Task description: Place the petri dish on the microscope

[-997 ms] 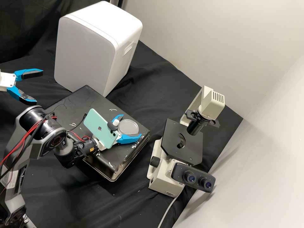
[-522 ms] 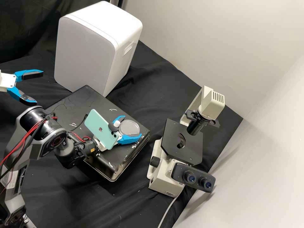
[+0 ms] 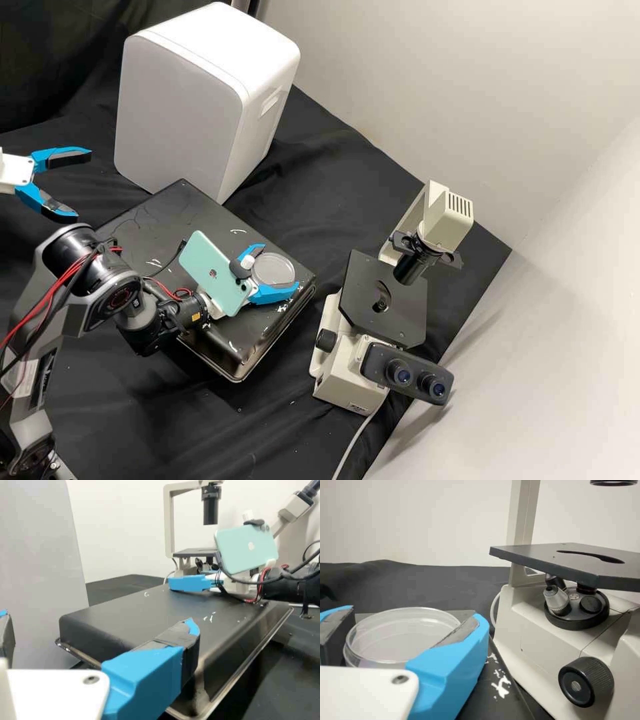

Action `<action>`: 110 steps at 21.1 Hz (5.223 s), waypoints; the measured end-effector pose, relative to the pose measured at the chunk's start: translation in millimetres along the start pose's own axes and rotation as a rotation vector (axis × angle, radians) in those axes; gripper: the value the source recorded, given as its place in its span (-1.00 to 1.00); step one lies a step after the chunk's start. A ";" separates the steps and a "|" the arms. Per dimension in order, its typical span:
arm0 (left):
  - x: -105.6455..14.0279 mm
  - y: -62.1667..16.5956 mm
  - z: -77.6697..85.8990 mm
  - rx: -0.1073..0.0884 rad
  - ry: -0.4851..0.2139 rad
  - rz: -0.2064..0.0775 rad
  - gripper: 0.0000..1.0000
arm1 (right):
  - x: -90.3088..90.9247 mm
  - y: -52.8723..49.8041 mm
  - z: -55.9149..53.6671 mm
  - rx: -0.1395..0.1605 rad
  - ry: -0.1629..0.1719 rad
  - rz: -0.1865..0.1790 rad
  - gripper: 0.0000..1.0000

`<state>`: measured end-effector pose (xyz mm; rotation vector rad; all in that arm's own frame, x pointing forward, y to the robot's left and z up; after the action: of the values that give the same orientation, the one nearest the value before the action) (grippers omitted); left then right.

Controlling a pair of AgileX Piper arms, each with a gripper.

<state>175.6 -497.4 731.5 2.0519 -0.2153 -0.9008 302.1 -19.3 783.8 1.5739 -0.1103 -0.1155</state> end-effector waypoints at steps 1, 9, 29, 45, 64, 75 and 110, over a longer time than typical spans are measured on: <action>0.0 0.0 0.0 0.000 0.000 0.000 1.00 | -0.7 1.1 -0.3 -0.001 0.003 0.002 -1.00; 0.0 0.2 0.1 0.000 -0.001 0.002 1.00 | -15.5 17.1 -5.0 0.010 0.001 0.027 -1.00; 0.4 1.0 0.1 0.001 -0.003 0.009 1.00 | -61.5 76.4 -15.8 0.069 0.060 0.291 -1.00; 0.9 -0.7 -0.5 -0.004 -0.002 0.000 1.00 | -26.9 81.6 -8.4 0.064 0.033 0.306 -1.00; 1.2 -1.0 0.2 -0.004 -0.005 -0.002 1.00 | 29.8 94.9 16.9 0.054 -0.099 0.317 -1.00; 1.9 -2.7 0.4 -0.007 -0.008 -0.010 1.00 | 53.2 96.7 25.7 0.026 -0.131 0.346 -1.00; 4.3 -1.0 -0.4 -0.004 -0.009 -0.004 1.00 | 115.9 83.2 39.0 -0.029 -0.256 0.514 1.00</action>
<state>178.8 -498.4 728.7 2.0455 -0.2144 -0.9118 411.5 -75.0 866.3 1.4511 -0.7037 0.0863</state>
